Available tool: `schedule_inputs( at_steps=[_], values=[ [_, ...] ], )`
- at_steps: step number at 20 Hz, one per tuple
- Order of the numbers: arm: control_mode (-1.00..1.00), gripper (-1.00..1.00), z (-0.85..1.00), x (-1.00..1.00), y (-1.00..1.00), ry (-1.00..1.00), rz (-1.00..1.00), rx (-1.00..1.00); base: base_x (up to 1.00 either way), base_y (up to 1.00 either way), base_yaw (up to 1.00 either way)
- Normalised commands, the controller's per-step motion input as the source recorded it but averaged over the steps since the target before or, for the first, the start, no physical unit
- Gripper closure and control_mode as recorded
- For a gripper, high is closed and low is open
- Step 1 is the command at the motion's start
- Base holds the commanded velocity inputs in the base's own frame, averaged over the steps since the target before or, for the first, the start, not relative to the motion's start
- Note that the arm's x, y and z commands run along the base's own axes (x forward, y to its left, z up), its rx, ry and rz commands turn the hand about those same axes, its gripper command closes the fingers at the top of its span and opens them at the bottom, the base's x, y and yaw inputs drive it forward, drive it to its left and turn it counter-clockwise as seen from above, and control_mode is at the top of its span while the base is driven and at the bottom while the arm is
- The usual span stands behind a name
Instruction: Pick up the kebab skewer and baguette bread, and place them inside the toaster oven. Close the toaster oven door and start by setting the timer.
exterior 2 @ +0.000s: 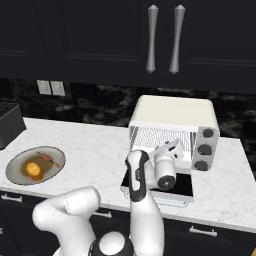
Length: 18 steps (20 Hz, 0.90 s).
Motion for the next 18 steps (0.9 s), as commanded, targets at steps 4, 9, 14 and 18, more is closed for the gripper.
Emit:
schedule_inputs(
  at_steps=[4,9,14,18],
  values=[
    [-1.00,1.00,0.00,-0.55,-0.14,0.04,-0.02,0.00,0.00,0.00,0.00],
    [-1.00,1.00,0.00,-0.70,-0.18,0.07,0.00,0.00,0.00,0.00,0.00],
    [-1.00,1.00,0.00,-0.69,-0.20,0.10,0.00,0.00,0.00,0.00,0.00],
    [-1.00,1.00,0.00,-0.66,-0.20,0.10,0.00,0.00,0.00,0.00,0.00]
  ],
)
